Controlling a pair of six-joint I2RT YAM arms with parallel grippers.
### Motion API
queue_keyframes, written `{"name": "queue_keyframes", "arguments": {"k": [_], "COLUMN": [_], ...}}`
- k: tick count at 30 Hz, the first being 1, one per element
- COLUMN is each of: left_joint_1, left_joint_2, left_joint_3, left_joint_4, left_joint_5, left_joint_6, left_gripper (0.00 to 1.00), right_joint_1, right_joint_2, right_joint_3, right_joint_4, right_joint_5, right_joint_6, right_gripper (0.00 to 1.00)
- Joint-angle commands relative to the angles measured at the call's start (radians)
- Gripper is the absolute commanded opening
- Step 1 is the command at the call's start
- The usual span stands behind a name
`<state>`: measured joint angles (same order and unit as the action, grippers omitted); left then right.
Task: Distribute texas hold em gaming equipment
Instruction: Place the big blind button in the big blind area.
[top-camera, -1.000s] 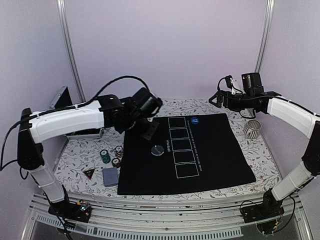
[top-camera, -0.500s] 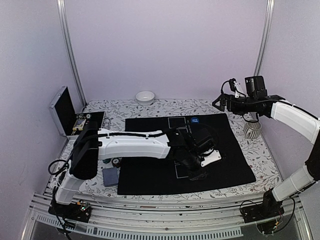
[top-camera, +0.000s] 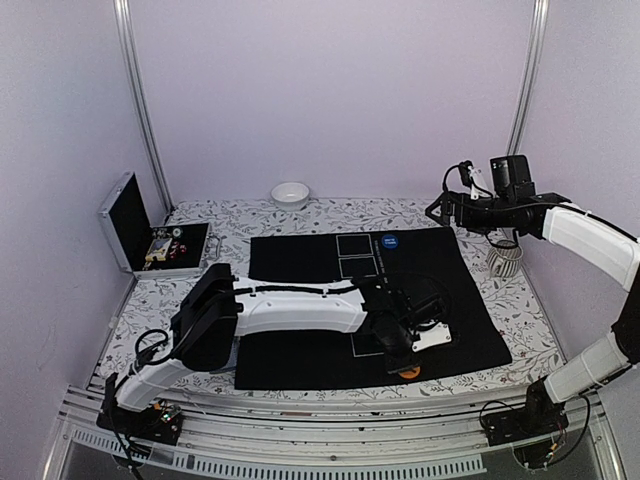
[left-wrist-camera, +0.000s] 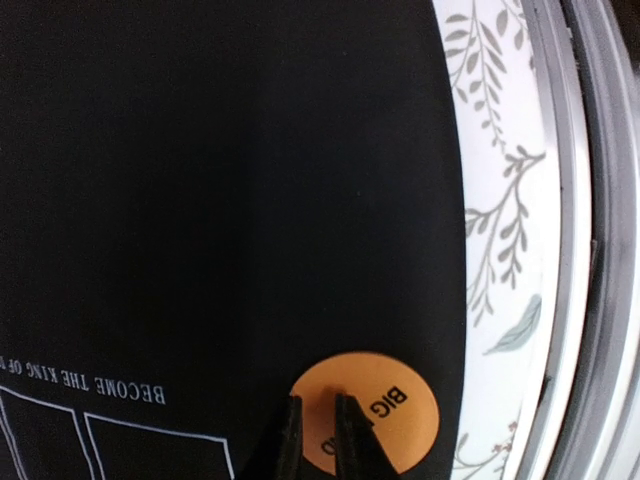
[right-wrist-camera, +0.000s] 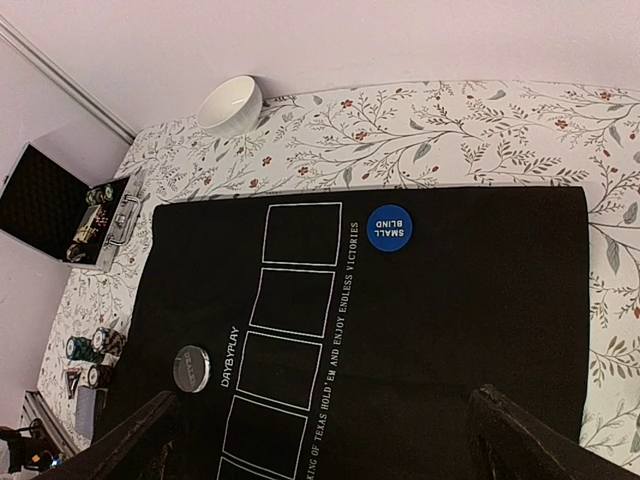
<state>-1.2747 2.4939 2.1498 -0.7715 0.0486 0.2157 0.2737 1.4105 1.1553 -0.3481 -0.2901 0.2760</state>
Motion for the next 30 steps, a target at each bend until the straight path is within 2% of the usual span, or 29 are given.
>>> {"name": "queue_keyframes", "arguments": {"k": [1, 8, 13, 15, 17, 21, 24, 27, 30], "left_joint_1": [-0.011, -0.001, 0.024, 0.043, 0.072, 0.156, 0.252, 0.382, 0.513], "left_joint_2": [0.030, -0.007, -0.161, -0.265, -0.405, -0.669, -0.857, -1.008, -1.137], "left_joint_3": [0.047, 0.044, -0.036, -0.128, -0.229, -0.432, -0.569, -0.660, -0.750], "left_joint_4": [0.015, 0.051, 0.166, 0.242, 0.303, 0.337, 0.279, 0.074, -0.069], "left_joint_5": [0.001, -0.074, -0.055, -0.047, -0.048, -0.090, -0.189, -0.304, -0.390], "left_joint_6": [-0.006, -0.031, -0.067, -0.089, -0.129, -0.258, -0.406, -0.607, -0.715], "left_gripper": [0.15, 0.17, 0.22, 0.28, 0.39, 0.57, 0.72, 0.78, 0.83], "right_joint_1": [-0.002, -0.002, -0.003, -0.003, -0.004, -0.015, -0.022, -0.028, -0.030], "right_joint_2": [-0.030, -0.030, -0.038, -0.049, -0.064, -0.115, -0.142, -0.143, -0.129], "right_joint_3": [-0.014, -0.011, -0.006, -0.002, -0.001, -0.010, -0.028, -0.034, -0.034], "right_joint_4": [0.000, 0.001, 0.004, 0.008, 0.023, 0.058, 0.099, 0.115, 0.124], "right_joint_5": [0.008, -0.004, -0.007, -0.002, -0.006, -0.010, -0.044, -0.067, -0.083], "right_joint_6": [0.001, 0.003, 0.008, 0.007, 0.001, 0.001, -0.009, -0.010, -0.011], "right_gripper": [0.99, 0.99, 0.99, 0.99, 0.99, 0.99, 0.99, 0.99, 0.99]}}
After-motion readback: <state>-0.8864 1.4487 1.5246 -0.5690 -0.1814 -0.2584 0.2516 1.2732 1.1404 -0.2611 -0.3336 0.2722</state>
